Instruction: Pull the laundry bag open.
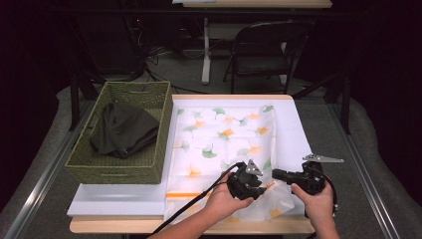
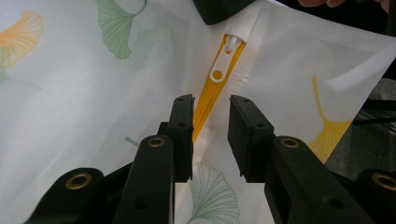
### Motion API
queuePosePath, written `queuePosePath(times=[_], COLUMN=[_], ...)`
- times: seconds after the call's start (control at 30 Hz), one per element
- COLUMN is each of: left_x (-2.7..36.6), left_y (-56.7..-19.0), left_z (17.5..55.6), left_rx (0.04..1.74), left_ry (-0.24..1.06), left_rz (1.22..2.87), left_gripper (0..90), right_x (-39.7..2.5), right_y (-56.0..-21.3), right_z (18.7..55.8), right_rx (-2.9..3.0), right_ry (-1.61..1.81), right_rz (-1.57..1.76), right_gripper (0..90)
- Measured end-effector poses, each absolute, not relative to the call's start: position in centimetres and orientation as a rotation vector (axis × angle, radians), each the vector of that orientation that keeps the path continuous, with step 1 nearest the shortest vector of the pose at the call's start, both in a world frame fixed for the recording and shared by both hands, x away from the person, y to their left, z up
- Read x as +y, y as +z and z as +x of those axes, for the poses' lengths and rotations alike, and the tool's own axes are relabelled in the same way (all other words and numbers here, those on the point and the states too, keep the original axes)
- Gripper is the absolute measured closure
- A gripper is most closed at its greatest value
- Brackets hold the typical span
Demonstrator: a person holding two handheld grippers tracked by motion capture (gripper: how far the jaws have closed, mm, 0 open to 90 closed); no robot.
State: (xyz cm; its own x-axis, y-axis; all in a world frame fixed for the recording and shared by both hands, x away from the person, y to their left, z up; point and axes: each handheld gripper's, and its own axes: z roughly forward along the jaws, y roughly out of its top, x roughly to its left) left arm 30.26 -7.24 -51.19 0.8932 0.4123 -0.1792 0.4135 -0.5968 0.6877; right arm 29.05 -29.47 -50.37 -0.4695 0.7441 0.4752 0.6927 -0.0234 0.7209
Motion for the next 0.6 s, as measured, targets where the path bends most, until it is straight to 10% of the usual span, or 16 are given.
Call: queuePosePath(times=[0.6], left_x=[-7.7], left_y=[-51.8], left_z=[31.5], left_rx=[0.564], left_ry=[-0.123], left_rz=[2.246], left_gripper=[73.2], right_x=[-29.0], right_y=[-50.3], right_z=[29.1], right_rx=[2.168], right_ry=[1.562], right_rz=[1.551], right_gripper=[85.0])
